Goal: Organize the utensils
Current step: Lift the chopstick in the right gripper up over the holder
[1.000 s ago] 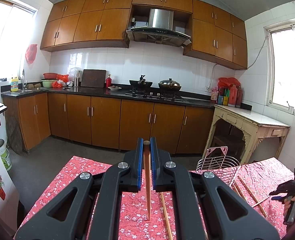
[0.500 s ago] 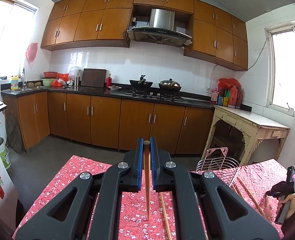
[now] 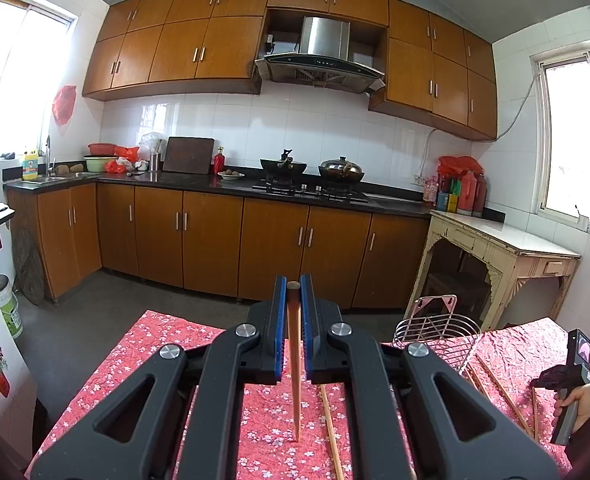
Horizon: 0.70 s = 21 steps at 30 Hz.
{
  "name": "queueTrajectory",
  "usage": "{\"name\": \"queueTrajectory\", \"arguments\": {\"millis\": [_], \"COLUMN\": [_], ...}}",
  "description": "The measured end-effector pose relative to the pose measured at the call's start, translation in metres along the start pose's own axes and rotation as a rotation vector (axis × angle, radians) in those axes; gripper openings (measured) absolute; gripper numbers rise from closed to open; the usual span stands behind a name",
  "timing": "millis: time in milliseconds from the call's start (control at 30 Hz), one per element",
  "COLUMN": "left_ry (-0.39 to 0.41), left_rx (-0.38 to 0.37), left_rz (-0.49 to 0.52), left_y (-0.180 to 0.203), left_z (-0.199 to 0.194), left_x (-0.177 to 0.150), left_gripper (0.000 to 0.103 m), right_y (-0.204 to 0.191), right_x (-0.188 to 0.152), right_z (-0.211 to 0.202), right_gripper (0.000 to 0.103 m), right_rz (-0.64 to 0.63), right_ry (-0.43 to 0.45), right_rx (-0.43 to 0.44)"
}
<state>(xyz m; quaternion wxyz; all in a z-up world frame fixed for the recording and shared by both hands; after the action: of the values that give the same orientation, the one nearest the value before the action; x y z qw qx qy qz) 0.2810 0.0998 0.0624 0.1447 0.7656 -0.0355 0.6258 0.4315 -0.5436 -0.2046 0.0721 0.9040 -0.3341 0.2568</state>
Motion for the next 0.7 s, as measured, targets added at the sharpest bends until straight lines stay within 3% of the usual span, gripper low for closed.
{"name": "queueTrajectory", "arguments": {"millis": [133, 267, 700], "left_ry": [-0.001, -0.002, -0.003], "left_rx": [-0.001, -0.002, -0.007], "left_rz": [0.0, 0.0, -0.009], "left_y": [0.0, 0.0, 0.008], "left_z": [0.0, 0.0, 0.003], "left_x": [-0.001, -0.001, -0.002], "left_gripper": [0.007, 0.007, 0.007], "right_y": [-0.004, 0.0, -0.011], "right_x": [0.001, 0.008, 0.042], "right_z": [-0.001, -0.018, -0.188], "right_gripper": [0.006, 0.006, 0.006], "right_rz": [-0.05, -0.027, -0.096], "right_ry": [0.034, 0.073, 0.475], "right_rx": [-0.025, 0.048, 0.304]}}
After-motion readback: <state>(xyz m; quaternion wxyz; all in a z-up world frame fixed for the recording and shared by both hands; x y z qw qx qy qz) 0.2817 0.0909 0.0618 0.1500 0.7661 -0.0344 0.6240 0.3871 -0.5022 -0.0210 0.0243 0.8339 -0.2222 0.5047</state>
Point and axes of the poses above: each gripper's, at about its wrist camera, not at the fingertips, and z roughly the way its jaws point, y to its right, x to its top, the point moved 10 cm from there along z, roughly the way its jaws point, and after that the axes turned 15 degrees about -x, right-handed, at the moved point
